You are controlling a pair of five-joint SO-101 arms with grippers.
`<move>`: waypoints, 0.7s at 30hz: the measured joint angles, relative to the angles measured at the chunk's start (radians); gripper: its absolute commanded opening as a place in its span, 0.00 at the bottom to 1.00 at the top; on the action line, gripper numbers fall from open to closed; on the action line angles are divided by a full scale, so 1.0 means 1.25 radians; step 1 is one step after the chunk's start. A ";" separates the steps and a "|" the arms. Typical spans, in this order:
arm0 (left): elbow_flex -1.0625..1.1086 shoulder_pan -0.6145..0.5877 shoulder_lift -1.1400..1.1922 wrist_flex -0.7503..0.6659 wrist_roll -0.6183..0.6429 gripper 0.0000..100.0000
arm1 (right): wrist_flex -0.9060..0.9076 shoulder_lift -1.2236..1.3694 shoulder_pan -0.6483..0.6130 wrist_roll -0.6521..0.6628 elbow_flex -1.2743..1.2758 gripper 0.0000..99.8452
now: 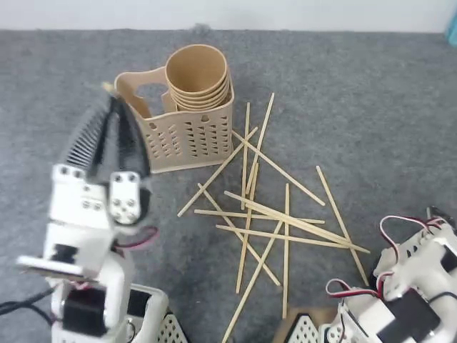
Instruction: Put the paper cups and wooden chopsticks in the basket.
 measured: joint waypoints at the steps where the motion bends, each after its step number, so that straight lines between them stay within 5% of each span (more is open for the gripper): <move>1: -0.016 -0.015 0.033 -0.039 0.000 0.01 | 0.000 0.000 0.000 0.000 0.000 0.01; 9: -0.176 -0.155 0.400 -0.258 0.015 0.01 | 0.000 0.000 0.000 0.000 0.000 0.01; 21: -0.157 -0.168 0.622 -0.279 0.041 0.01 | 0.000 0.000 0.000 0.000 0.000 0.01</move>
